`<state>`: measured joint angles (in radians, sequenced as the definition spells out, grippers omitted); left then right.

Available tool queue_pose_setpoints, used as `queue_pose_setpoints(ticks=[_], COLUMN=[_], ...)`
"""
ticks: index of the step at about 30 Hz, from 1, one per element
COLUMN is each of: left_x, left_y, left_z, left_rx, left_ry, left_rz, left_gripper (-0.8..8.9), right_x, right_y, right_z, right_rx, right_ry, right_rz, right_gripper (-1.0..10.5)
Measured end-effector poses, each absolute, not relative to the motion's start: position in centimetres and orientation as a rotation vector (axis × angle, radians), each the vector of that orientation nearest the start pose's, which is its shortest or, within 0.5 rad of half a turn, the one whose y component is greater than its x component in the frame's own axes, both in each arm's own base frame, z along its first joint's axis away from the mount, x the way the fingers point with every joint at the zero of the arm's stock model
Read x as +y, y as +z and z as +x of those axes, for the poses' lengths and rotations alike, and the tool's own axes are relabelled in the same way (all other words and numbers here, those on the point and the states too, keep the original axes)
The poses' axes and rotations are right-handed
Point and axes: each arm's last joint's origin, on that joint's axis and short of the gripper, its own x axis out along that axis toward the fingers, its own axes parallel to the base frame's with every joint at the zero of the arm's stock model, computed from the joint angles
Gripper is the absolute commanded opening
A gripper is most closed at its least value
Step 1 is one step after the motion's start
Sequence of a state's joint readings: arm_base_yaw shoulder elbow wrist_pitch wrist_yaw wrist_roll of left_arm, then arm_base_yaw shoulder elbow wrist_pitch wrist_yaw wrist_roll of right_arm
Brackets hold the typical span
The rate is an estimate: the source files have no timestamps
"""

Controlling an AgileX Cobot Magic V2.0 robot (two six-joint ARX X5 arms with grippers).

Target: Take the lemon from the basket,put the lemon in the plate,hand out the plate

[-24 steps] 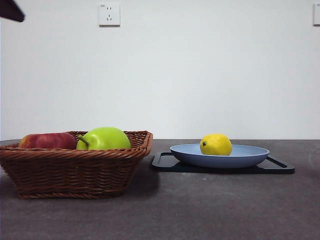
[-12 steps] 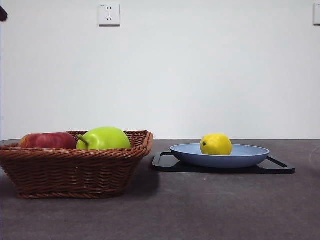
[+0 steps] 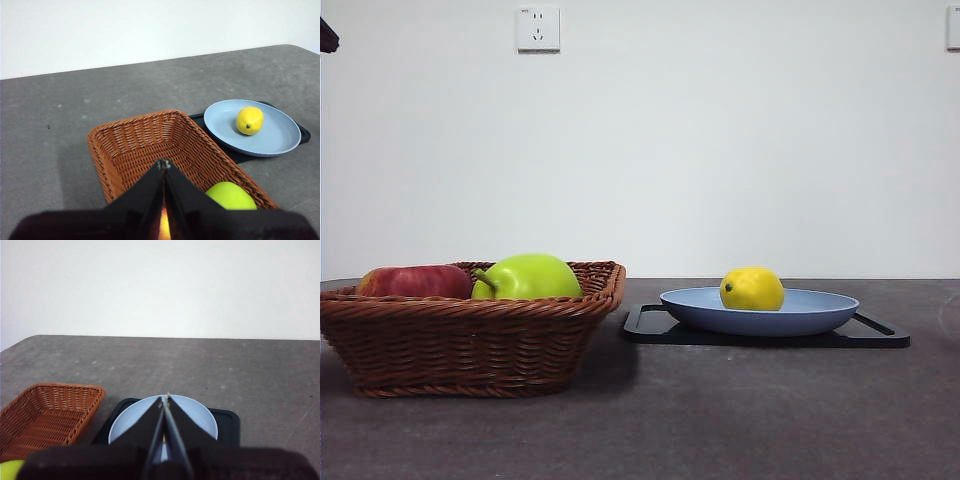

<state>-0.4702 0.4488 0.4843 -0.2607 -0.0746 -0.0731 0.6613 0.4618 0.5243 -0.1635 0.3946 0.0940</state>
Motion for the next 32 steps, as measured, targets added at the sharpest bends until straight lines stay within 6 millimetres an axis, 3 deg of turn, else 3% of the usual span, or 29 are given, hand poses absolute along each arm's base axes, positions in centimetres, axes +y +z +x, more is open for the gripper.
queue_pose_setpoints(ticks=[5, 11, 20, 27, 32], left_x=[-3.8, -1.3, 0.1, 0.2, 0.2], left_y=[26.8, 26.6, 22.2, 17.6, 16.0], left_z=[8.6, 5.9, 7.7, 9.3, 9.5], left_rx=[0.176, 0.040, 0.046, 0.117, 0.157], left_ry=[-0.347, -0.161, 0.077, 0.078, 0.072], left_rz=[0.022, 0.025, 0.045, 0.046, 0.037], left_gripper=[0.08, 0.08, 0.08, 0.08, 0.08], right_x=[6.4, 6.4, 6.4, 6.4, 6.4], right_y=[28.7, 28.7, 28.7, 28.7, 28.7], right_z=[10.0, 10.0, 10.0, 10.0, 10.0], right_rx=[0.100, 0.100, 0.100, 0.099, 0.100], right_ry=[0.262, 0.262, 0.262, 0.262, 0.262], right_rz=[0.043, 0.043, 0.043, 0.043, 0.043], right_gripper=[0.0, 0.0, 0.0, 0.0, 0.0])
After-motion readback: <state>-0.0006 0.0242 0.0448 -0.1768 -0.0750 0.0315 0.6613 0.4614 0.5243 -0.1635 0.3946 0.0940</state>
